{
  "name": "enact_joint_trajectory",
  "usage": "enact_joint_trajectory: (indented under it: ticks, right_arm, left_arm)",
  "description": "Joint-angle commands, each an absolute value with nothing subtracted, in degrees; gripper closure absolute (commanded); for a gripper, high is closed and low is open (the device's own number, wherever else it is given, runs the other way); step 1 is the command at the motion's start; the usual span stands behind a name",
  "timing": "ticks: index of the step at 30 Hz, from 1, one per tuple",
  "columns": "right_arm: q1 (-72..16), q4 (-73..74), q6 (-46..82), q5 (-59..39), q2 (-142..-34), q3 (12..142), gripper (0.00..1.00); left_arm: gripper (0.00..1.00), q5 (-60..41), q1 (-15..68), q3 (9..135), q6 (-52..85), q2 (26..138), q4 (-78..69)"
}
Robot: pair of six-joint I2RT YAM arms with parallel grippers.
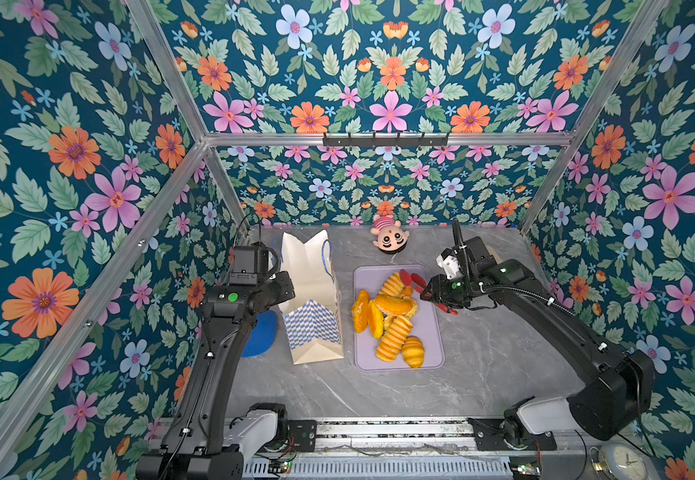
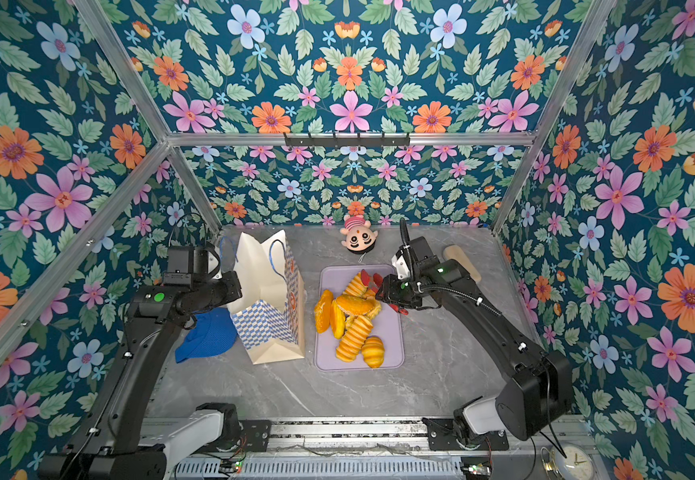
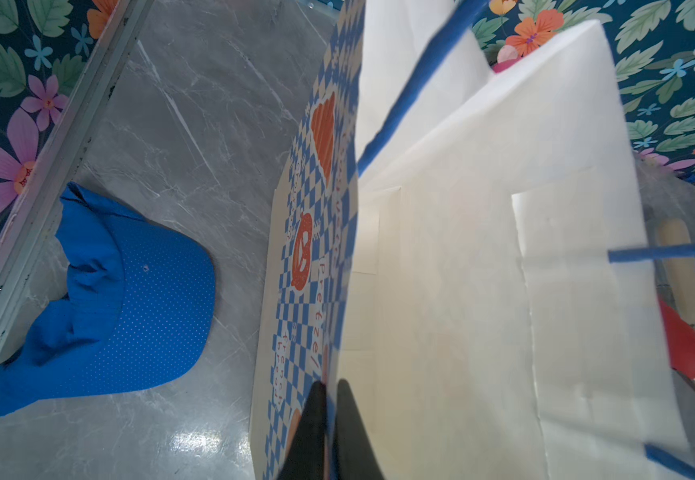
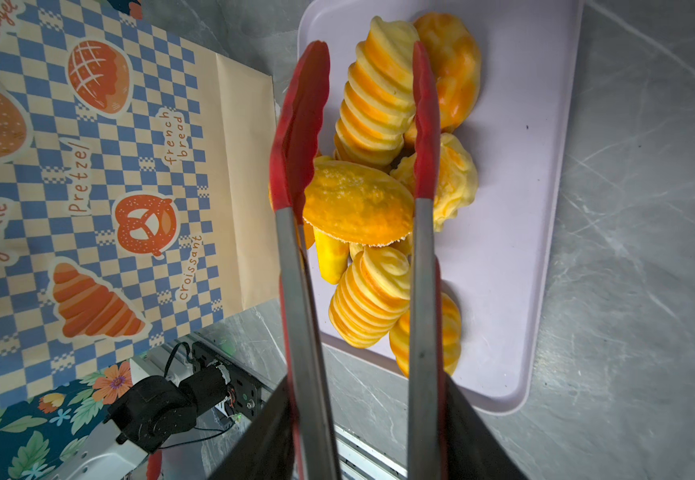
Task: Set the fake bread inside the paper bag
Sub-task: 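Lower the tongs onto the striped twisted bread and squeeze it with the right gripper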
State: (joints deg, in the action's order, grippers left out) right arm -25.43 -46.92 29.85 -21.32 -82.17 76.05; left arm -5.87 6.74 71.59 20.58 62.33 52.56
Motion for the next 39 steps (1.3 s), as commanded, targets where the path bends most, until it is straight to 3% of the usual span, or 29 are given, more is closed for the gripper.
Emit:
enact_joint_trajectory:
  ticks: [1,4,10,14,30,39]
  right_arm:
    - [-25.21,-46.11,30.23,-21.69,-83.59,77.15,0.49]
    - [-24.80,-46.23,30.28,-21.38,-84.82,77.77,0.48]
    - [-24.56,-45.20,30.37,-22.60,-87.15,78.49,0.46]
    - [-24.55,-44.83,30.41,-23.29,-88.88,79.15,0.43]
    - [-24.61,-43.80,30.85,-24.51,-95.46,82.66,0.39]
    - [-24.56,-43.93,30.68,-25.31,-99.92,84.94,0.42]
  left_arm:
    - [0.90,-5.03,6.61,70.99,19.85,62.20,52.58]
    - [0.86,-4.18,6.59,70.66,19.39,62.28,52.82]
    - [0.57,-2.82,6.59,71.06,18.77,62.25,53.12]
    - [0.48,-2.63,6.59,71.21,18.63,62.13,53.16]
    - [0.47,-2.30,6.50,70.88,17.74,61.52,53.07]
    - [0.31,-1.68,6.50,71.37,17.38,61.48,53.35]
